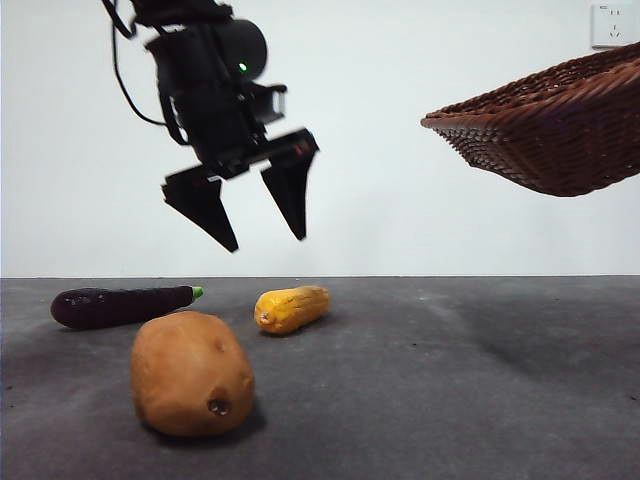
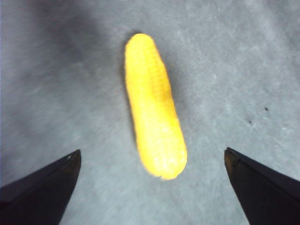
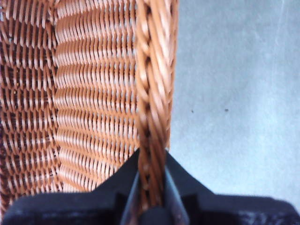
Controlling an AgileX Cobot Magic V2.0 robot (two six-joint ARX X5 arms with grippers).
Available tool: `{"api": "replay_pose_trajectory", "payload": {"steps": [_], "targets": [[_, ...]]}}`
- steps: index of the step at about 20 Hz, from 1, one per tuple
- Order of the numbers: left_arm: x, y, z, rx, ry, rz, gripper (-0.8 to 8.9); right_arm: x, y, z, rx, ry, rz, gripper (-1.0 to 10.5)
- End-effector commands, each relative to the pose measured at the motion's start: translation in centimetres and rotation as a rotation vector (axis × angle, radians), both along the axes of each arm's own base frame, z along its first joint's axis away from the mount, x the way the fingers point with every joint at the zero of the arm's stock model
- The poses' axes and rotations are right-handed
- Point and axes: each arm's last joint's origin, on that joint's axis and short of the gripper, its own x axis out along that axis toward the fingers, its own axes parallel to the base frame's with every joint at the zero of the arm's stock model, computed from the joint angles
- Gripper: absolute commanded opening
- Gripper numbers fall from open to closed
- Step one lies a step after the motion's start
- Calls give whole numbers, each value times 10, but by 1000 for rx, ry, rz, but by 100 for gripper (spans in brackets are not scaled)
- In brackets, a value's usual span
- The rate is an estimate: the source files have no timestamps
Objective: Help me put the vegetables on the table into the basket
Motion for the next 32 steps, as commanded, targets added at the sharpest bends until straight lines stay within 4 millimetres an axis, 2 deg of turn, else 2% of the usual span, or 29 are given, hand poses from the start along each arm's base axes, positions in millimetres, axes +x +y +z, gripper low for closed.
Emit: {"api": "replay_pose_trajectory", "payload": {"steps": [1,4,9,13,14,15,16,18,22,25,32], "targets": [[4,-14,-16,29,-2,-25,692,0,0,3,1,-23,14,-16],[7,-25,-35,58,-1,-19,691,-1,0,2,-4,-20,20,-16],[13,-28,-46,66,-10,10,687,-2,0,2,-7,-9,29,-16],[16,-30,-67,94,30,16,684,-2,0,1,-7,-4,29,-16],[18,-30,-71,112,26,25,629,-3,0,1,-6,4,29,-16],[18,-30,-71,114,22,27,521,-3,0,1,-7,10,30,-16],[18,-30,-71,116,17,29,375,-3,0,1,-7,10,32,-16],[17,-30,-72,120,25,19,13,-3,0,1,-7,9,32,-16],[16,-32,-70,90,34,-1,-9,-3,0,1,-7,11,32,-16],[11,-31,-49,-25,102,-49,-9,-3,0,0,-23,17,16,-16],[-40,-27,44,-88,21,-114,-8,10,-2,-15,-53,109,-62,-16]]}}
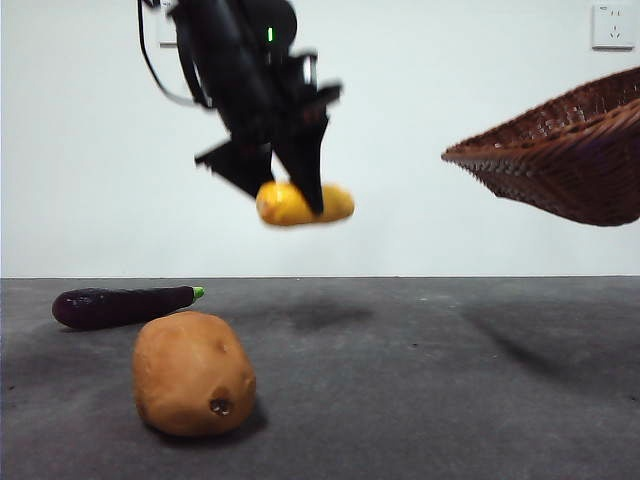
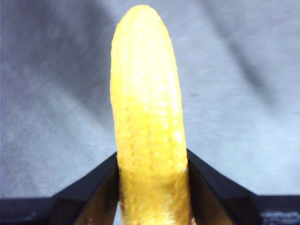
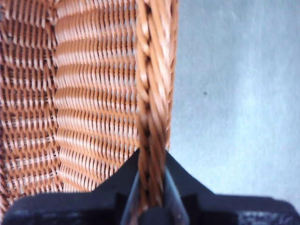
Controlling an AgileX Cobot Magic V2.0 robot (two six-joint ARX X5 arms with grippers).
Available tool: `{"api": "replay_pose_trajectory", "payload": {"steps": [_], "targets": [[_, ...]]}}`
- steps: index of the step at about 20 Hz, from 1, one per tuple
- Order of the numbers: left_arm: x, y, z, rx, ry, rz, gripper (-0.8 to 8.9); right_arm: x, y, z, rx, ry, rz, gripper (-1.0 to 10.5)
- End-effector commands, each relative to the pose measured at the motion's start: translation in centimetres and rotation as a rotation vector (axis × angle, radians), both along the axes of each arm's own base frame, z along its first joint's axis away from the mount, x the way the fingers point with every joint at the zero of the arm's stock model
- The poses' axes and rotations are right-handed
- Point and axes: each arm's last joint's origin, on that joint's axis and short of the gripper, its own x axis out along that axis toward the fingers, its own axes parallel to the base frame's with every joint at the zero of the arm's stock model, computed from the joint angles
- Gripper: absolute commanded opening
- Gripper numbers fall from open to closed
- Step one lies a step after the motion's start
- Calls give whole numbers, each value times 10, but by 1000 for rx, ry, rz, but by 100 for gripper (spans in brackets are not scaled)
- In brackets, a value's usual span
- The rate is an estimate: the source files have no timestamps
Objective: Help me put the vegetables on the table into the basket
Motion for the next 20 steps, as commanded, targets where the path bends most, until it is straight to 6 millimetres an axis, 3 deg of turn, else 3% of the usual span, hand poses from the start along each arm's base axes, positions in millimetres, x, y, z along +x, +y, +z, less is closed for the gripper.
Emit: {"api": "replay_pose_trajectory", "payload": {"steps": [1,8,14,15,17,18,20], "targets": [[-14,-6,18,-30,-36,-24,-9,10,4,-10,20,44,-20,-16],[-32,-42,30,-161,-56,32,-9,38,64,-39,-29,118,67,-16],[-37,-42,27,-131,-21,27,14,33,107,-39,45,95,193,-16],[-37,-41,26,-124,-12,30,136,33,109,-39,61,97,198,-16],[-38,-40,25,-107,8,32,604,32,115,-38,112,99,222,-16],[-38,-39,25,-100,6,36,668,31,117,-38,124,100,231,-16],[-37,-39,25,-97,-10,37,665,31,118,-38,126,101,237,-16]]}}
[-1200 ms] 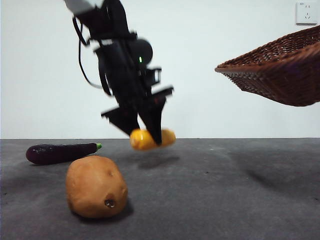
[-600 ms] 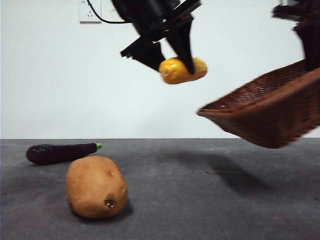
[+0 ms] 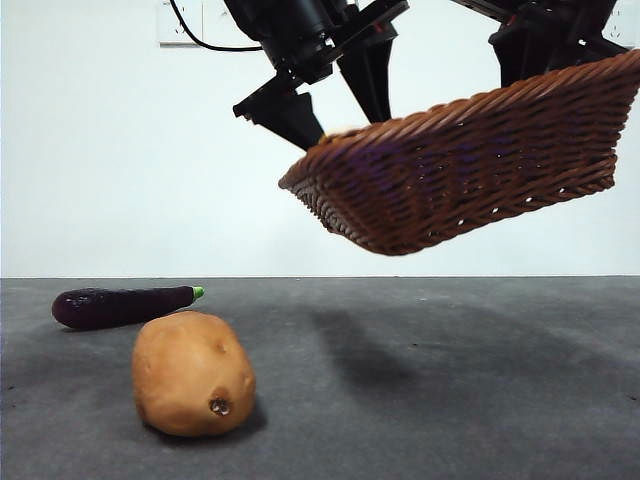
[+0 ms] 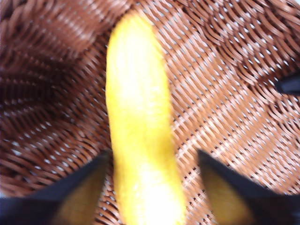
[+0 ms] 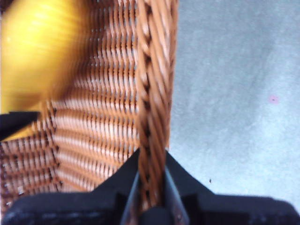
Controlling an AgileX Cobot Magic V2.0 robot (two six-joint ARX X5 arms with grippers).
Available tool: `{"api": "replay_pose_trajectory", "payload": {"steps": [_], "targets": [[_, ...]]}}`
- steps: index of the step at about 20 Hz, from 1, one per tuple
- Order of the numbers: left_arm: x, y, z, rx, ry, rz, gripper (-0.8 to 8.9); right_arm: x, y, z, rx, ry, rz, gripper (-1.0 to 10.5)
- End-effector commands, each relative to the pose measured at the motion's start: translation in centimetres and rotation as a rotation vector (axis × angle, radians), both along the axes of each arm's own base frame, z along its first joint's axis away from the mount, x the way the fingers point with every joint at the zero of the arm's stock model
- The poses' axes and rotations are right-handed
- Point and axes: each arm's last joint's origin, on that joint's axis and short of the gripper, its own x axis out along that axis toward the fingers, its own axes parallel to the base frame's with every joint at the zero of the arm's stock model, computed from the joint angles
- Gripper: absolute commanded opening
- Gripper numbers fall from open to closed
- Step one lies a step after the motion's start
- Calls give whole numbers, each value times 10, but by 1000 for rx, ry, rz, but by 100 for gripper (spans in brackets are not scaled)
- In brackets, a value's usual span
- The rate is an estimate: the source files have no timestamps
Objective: Help me put the vegetables on the table into the basket
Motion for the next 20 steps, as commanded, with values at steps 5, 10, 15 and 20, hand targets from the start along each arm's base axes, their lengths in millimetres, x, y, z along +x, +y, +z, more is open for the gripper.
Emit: {"api": "replay_pose_trajectory", "payload": {"steps": [5,10,15,20], "targets": [[-4,11,0,141,-36,-27,664,1,0,-2,-28,-7,-14,-17],[-37,37,23,252,28,-141,665,4,1,-2,-26,-29,-12,-17],[-67,61,56,232,-4,-145,664,5,-2,-1,-24,-41,-19,-16],[-103,82,20,258,37,-156,664,8,-11,-2,-37,-44,-30,-16]]}}
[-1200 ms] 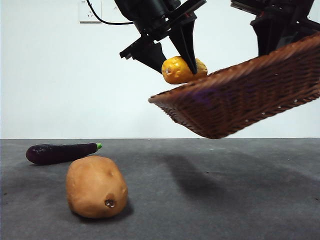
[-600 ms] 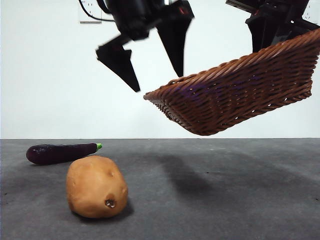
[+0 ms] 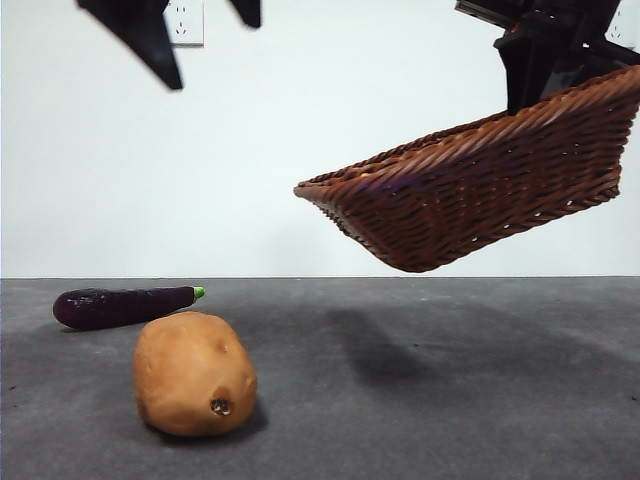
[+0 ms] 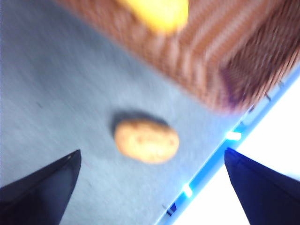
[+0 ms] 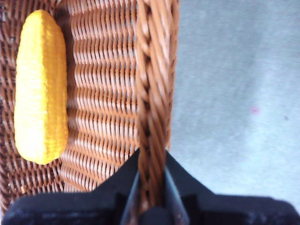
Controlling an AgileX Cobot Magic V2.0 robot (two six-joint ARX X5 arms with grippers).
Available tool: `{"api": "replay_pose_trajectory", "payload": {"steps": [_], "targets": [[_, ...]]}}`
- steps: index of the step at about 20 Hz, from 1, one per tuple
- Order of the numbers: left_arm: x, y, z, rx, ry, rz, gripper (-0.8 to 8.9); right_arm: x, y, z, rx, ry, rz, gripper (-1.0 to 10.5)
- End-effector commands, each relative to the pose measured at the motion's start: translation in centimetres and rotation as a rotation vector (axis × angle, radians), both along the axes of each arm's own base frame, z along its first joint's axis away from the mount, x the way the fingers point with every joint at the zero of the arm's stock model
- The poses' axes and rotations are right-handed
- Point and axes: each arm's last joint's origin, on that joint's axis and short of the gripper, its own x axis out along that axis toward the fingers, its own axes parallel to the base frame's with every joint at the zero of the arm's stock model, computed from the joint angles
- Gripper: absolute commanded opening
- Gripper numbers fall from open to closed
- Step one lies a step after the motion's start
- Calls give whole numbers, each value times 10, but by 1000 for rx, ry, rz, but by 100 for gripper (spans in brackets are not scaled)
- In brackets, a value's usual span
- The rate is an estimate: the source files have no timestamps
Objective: Help me put the vegetables on the table into the basket
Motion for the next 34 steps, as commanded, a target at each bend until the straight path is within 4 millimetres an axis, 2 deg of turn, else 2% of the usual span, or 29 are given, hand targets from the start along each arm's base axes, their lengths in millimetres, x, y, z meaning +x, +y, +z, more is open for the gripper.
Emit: {"api": "replay_pose_trajectory", "payload": {"steps": [1,4,7,11,21,28,29,30,33,34], "targets": [[-8,9,-38,23,43,41,664,2,-1,-2,-4,-3,4,-16],[-11,19,-90,15,106,197,664,3,-3,-2,-27,-14,-3,-16],[-10,19,-121,-31,131,336,664,3,-4,-2,-55,-17,-10,-16],[-5,14,-128,-64,146,444,664,2,-4,-3,-63,-12,6,-16],[1,-1,-152,-25,187,659,664,2,-6,-3,-141,-36,35,-16],[8,-17,-182,-11,286,676,650,4,-6,-3,-143,-59,52,-16],[8,-17,-182,-7,283,678,579,4,-6,-3,-143,-58,53,-16],[8,-17,-182,-8,283,676,448,3,-6,-3,-144,-57,54,-16],[8,-16,-181,-3,261,648,-15,3,-6,-3,-145,-56,56,-16],[8,-17,-181,-3,257,637,-9,3,-6,-3,-145,-56,56,-16]]}}
